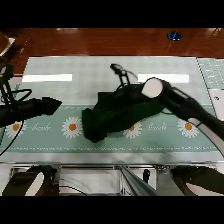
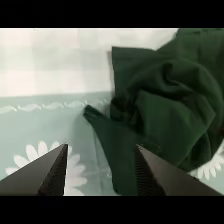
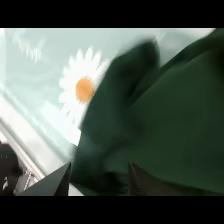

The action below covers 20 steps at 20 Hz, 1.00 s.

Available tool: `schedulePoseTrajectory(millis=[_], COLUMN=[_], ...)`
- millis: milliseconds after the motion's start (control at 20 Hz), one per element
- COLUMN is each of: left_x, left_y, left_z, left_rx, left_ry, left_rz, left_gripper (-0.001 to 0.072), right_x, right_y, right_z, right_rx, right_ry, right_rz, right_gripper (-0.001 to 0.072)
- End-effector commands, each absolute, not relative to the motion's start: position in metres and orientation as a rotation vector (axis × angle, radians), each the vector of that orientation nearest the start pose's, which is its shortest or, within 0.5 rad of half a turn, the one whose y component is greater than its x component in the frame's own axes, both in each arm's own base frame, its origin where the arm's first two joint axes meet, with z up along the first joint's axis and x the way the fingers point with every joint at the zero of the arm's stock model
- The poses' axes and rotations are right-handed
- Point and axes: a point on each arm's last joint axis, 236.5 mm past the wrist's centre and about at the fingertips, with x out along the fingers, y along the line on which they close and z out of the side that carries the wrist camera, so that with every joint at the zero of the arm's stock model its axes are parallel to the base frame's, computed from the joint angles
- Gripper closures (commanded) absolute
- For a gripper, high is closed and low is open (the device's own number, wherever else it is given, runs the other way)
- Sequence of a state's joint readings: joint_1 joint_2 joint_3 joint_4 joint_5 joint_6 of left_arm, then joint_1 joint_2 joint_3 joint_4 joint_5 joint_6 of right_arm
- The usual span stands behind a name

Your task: Fold the shirts.

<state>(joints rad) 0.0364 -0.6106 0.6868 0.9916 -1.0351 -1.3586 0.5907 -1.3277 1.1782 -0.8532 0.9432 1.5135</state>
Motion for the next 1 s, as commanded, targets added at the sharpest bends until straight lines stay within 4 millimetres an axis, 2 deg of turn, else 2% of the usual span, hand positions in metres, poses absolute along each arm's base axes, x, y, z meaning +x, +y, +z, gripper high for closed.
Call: schedulePoseTrajectory(millis=[0,50,100,150,200,250,300,350,400,450,550,700,750,900,950], left_x=[0.26,0.255,0.25,0.242,0.232,0.214,0.193,0.177,0.17,0.17,0.187,0.193,0.201,0.224,0.225], left_y=[-0.112,-0.113,-0.113,-0.115,-0.119,-0.126,-0.135,-0.145,-0.156,-0.167,-0.181,-0.196,-0.199,-0.209,-0.213], left_z=[0.071,0.061,0.048,0.031,0.013,-0.008,-0.026,-0.038,-0.044,-0.046,-0.05,-0.078,-0.085,-0.085,-0.082], left_rx=[-0.354,-0.394,-0.424,-0.446,-0.475,-0.516,-0.573,-0.62,-0.669,-0.735,-0.834,-0.766,-0.742,-0.702,-0.688], left_ry=[0.988,1.022,1.062,1.114,1.176,1.273,1.375,1.44,1.46,1.448,1.39,1.421,1.408,1.372,1.376], left_rz=[-0.409,-0.388,-0.371,-0.366,-0.372,-0.382,-0.4,-0.434,-0.484,-0.519,-0.518,-0.483,-0.462,-0.458,-0.489], left_gripper=[0.02,0.0201,0.02,0.02,0.02,0.02,0.02,0.02,0.02,0.02,0.02,0.02,0.02,0.0222,0.0506], right_x=[0.344,0.357,0.361,0.353,0.337,0.319,0.301,0.283,0.272,0.266,0.263,0.261,0.262,0.273,0.279], right_y=[0.25,0.191,0.131,0.072,0.028,-0.002,-0.021,-0.032,-0.033,-0.03,-0.018,-0.006,-0.004,0.005,0.006], right_z=[0.096,0.101,0.1,0.092,0.079,0.063,0.044,0.024,0.008,-0.006,-0.026,-0.044,-0.047,-0.057,-0.061], right_rx=[0.332,0.302,0.274,0.263,0.279,0.322,0.371,0.425,0.484,0.546,0.626,0.687,0.699,0.767,0.795], right_ry=[1.116,1.086,1.065,1.063,1.073,1.09,1.114,1.14,1.155,1.162,1.161,1.201,1.21,1.219,1.213], right_rz=[0.651,0.49,0.323,0.16,0.041,-0.044,-0.101,-0.132,-0.134,-0.129,-0.109,-0.087,-0.077,-0.043,-0.041], right_gripper=[0.0297,0.0297,0.0297,0.0297,0.0298,0.0298,0.0298,0.0299,0.0299,0.0299,0.0304,0.0304,0.0304,0.0304,0.0304])
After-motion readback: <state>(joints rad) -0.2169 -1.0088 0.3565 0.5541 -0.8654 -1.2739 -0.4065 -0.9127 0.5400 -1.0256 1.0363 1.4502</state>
